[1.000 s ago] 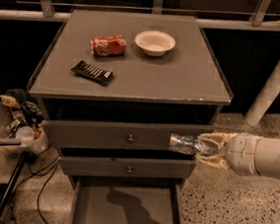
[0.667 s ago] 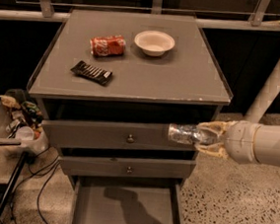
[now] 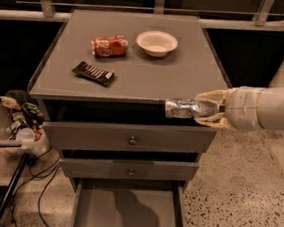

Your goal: Pick redbull can from bottom drawer and place on counter

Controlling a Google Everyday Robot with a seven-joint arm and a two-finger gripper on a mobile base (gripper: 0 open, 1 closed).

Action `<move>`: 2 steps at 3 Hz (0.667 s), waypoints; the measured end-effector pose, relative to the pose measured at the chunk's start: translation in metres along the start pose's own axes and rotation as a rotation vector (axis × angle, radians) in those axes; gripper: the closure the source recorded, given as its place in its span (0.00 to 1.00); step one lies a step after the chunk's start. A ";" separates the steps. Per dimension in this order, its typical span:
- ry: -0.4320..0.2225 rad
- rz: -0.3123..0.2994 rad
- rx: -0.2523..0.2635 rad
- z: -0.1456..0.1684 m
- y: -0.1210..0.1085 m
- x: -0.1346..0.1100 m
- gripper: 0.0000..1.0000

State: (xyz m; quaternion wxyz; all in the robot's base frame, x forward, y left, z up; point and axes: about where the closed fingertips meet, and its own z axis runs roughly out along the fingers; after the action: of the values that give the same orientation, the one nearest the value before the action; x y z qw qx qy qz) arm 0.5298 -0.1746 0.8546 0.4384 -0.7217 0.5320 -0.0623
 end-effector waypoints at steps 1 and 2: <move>-0.054 -0.026 0.003 0.008 -0.036 -0.010 1.00; -0.061 -0.032 0.001 0.014 -0.038 -0.013 1.00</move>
Offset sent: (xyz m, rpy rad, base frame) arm 0.0203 0.0103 0.0163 0.0205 -0.0053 0.0425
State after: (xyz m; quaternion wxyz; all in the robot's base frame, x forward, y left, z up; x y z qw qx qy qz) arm 0.5589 -0.1540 0.8776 0.4536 -0.7314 0.5070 -0.0475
